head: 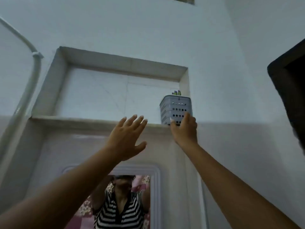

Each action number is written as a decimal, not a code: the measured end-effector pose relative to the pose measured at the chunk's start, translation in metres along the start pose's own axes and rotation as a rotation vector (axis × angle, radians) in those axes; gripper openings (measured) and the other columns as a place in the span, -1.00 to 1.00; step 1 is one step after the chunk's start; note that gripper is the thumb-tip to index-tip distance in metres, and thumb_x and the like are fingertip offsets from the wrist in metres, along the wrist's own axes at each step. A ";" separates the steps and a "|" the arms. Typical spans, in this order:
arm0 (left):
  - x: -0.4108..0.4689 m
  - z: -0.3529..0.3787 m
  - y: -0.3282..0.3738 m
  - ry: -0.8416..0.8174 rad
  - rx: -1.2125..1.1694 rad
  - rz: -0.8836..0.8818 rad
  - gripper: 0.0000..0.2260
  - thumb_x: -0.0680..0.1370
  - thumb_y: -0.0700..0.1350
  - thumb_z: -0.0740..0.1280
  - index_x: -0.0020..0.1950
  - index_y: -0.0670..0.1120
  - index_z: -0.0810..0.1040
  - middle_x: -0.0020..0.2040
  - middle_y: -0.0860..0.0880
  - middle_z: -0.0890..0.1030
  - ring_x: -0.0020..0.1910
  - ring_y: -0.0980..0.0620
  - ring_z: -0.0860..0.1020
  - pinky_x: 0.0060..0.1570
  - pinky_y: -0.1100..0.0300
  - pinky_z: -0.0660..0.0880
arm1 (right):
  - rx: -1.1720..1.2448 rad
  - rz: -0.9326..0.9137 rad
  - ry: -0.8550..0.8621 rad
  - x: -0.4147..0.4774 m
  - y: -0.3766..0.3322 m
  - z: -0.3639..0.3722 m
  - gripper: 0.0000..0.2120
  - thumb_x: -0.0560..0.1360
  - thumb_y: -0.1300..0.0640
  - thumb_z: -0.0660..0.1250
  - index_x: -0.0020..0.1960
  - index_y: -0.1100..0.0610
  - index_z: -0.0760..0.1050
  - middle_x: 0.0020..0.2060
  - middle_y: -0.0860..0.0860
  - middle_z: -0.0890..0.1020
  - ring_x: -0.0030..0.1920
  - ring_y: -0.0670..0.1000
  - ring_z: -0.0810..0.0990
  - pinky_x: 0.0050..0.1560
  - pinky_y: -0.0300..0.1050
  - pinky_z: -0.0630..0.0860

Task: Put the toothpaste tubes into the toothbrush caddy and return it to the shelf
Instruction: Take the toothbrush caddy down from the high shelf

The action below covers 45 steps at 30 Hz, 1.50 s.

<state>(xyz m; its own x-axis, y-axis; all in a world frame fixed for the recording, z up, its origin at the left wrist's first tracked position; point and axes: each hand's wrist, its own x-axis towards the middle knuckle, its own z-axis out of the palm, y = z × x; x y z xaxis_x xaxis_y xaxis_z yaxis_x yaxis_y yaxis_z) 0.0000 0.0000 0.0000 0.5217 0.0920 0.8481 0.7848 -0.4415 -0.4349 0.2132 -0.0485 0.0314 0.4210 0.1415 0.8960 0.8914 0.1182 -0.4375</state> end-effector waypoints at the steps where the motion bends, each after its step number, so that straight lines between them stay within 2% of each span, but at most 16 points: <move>1: 0.004 0.007 -0.001 -0.042 -0.001 -0.018 -0.21 0.45 0.33 -0.14 0.60 -0.04 0.02 0.62 -0.05 0.09 0.60 -0.07 0.05 0.55 -0.06 0.06 | 0.009 0.029 0.007 0.003 0.002 0.005 -0.30 0.59 -0.11 0.24 0.57 0.21 0.09 0.45 0.30 0.29 0.43 0.31 0.29 0.40 0.19 0.39; 5: 0.005 0.032 -0.010 -0.045 -0.023 -0.048 -0.16 0.40 0.38 -0.22 0.61 -0.01 -0.09 0.62 -0.04 -0.03 0.61 -0.06 -0.03 0.56 -0.03 -0.01 | -0.030 0.092 0.075 0.001 -0.008 0.026 -0.25 0.53 -0.14 0.29 0.54 0.23 0.11 0.43 0.34 0.29 0.41 0.34 0.28 0.44 0.19 0.27; 9: 0.007 0.048 -0.008 0.054 -0.062 -0.056 -0.22 0.47 0.35 -0.05 0.61 -0.01 -0.02 0.61 -0.04 0.06 0.60 -0.06 0.01 0.56 -0.02 -0.02 | -0.006 0.100 0.142 0.009 -0.011 0.036 -0.11 0.41 -0.25 0.39 0.51 0.20 0.11 0.39 0.29 0.30 0.39 0.30 0.28 0.44 0.21 0.16; 14: 0.004 0.057 -0.003 0.099 -0.113 -0.082 -0.22 0.45 0.31 0.00 0.61 0.00 -0.01 0.61 -0.03 0.09 0.60 -0.04 -0.01 0.58 -0.01 -0.05 | 0.048 0.100 0.119 0.032 -0.024 0.039 0.11 0.26 -0.27 0.50 0.56 0.14 -0.02 0.34 0.25 0.34 0.30 0.28 0.37 0.32 0.16 0.29; 18: 0.005 0.054 -0.003 0.097 -0.175 -0.085 -0.20 0.41 0.32 0.01 0.60 0.02 0.03 0.60 -0.02 0.14 0.60 -0.03 0.03 0.56 0.02 -0.06 | 0.059 0.142 -0.023 0.056 -0.041 0.022 0.19 0.24 -0.22 0.56 0.58 -0.11 -0.19 0.39 0.21 0.24 0.35 0.26 0.34 0.29 0.24 0.42; 22: 0.011 0.033 -0.008 0.038 -0.256 -0.110 -0.21 0.37 0.35 -0.02 0.56 0.06 0.18 0.55 0.02 0.28 0.54 0.00 0.20 0.50 0.04 0.14 | 0.231 0.171 -0.130 0.062 -0.053 0.002 0.15 0.25 -0.19 0.58 0.56 -0.28 -0.15 0.43 0.19 0.15 0.41 0.27 0.27 0.34 0.32 0.42; 24: 0.015 0.016 -0.008 -0.017 -0.411 -0.192 -0.34 0.47 0.32 0.06 0.51 0.05 0.30 0.49 -0.01 0.40 0.47 -0.01 0.34 0.43 0.01 0.28 | 0.384 0.154 -0.135 0.058 -0.055 -0.010 0.12 0.24 -0.18 0.59 0.55 -0.28 -0.09 0.38 0.17 0.21 0.39 0.27 0.32 0.30 0.27 0.49; 26: 0.019 0.001 -0.007 -0.020 -0.726 -0.313 -0.50 0.59 0.21 0.13 0.48 0.04 0.35 0.40 -0.06 0.50 0.37 -0.06 0.45 0.39 -0.06 0.37 | 0.499 0.121 -0.129 0.048 -0.058 -0.024 0.09 0.22 -0.16 0.58 0.53 -0.29 -0.05 0.29 0.14 0.26 0.32 0.26 0.39 0.22 0.22 0.57; 28: 0.019 -0.011 -0.005 0.038 -1.075 -0.389 -0.49 0.58 0.22 0.12 0.47 0.02 0.36 0.35 -0.06 0.53 0.29 -0.05 0.52 0.36 -0.12 0.40 | 0.579 0.065 -0.118 0.035 -0.060 -0.039 0.08 0.21 -0.14 0.59 0.51 -0.28 -0.02 0.22 0.10 0.27 0.27 0.26 0.44 0.18 0.23 0.60; 30: 0.016 -0.025 0.002 0.043 -1.271 -0.424 -0.48 0.61 0.23 0.08 0.49 0.00 0.33 0.36 -0.03 0.50 0.30 -0.02 0.50 0.35 -0.07 0.39 | 0.654 0.021 -0.147 0.020 -0.059 -0.054 0.05 0.18 -0.15 0.59 0.47 -0.30 0.02 0.22 0.08 0.30 0.24 0.25 0.49 0.14 0.24 0.63; 34: -0.003 -0.057 0.025 -0.003 -1.455 -0.438 -0.51 0.61 0.27 0.00 0.42 0.08 0.41 0.30 -0.03 0.57 0.25 -0.01 0.55 0.35 -0.12 0.40 | 0.876 -0.014 -0.309 -0.030 -0.046 -0.076 -0.06 0.10 -0.14 0.62 0.32 -0.33 0.15 0.28 0.09 0.48 0.15 0.20 0.62 0.01 0.20 0.69; 38: -0.062 -0.049 0.050 -0.097 -1.636 -0.575 -0.40 0.42 0.48 0.15 0.21 0.12 0.61 0.14 -0.08 0.69 0.16 -0.12 0.64 0.27 -0.19 0.46 | 0.942 0.020 -0.555 -0.121 -0.010 -0.077 -0.09 0.14 0.01 0.67 0.27 -0.22 0.16 0.25 0.03 0.52 0.12 0.11 0.66 -0.07 0.10 0.71; 40: -0.094 -0.029 0.067 -0.172 -1.715 -0.735 -0.38 0.43 0.41 0.22 0.29 0.01 0.60 0.14 -0.12 0.70 0.14 -0.11 0.66 0.26 -0.13 0.45 | 0.915 0.036 -0.647 -0.173 0.019 -0.070 -0.03 -0.01 0.04 0.69 0.19 -0.19 0.15 0.23 0.04 0.51 0.10 0.01 0.67 -0.02 0.09 0.70; 42: -0.151 0.011 0.089 -0.282 -1.773 -0.818 -0.43 0.55 0.19 0.23 0.42 -0.17 0.45 0.30 -0.21 0.57 0.28 -0.17 0.55 0.31 -0.09 0.42 | 0.896 0.084 -0.766 -0.230 0.049 -0.061 -0.02 0.02 0.28 0.71 0.15 -0.12 0.14 0.14 -0.01 0.50 -0.08 -0.24 0.67 -0.18 -0.19 0.66; 43: -0.181 0.028 0.104 -0.318 -1.754 -0.902 -0.43 0.52 0.16 0.30 0.43 -0.15 0.44 0.36 -0.23 0.52 0.32 -0.19 0.50 0.33 -0.09 0.41 | 0.891 0.119 -0.829 -0.259 0.065 -0.057 -0.04 0.07 0.42 0.69 0.16 -0.06 0.14 0.12 -0.05 0.49 -0.13 -0.31 0.65 -0.22 -0.27 0.62; 45: -0.249 0.061 0.137 -0.375 -1.803 -1.068 -0.26 0.24 0.26 0.48 0.33 -0.06 0.53 0.33 -0.23 0.54 0.20 -0.15 0.54 0.21 -0.07 0.47 | 0.876 0.175 -0.925 -0.319 0.100 -0.046 -0.08 0.07 0.48 0.67 0.15 0.03 0.18 0.15 -0.08 0.52 -0.06 -0.34 0.64 -0.15 -0.29 0.62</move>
<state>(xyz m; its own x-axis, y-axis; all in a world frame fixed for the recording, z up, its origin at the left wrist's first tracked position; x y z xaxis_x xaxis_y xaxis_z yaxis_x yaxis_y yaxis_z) -0.0019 -0.0293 -0.2894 0.4084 0.8528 0.3253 -0.2320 -0.2477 0.9406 0.1761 -0.1273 -0.2942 -0.0662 0.8048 0.5899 0.2814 0.5823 -0.7627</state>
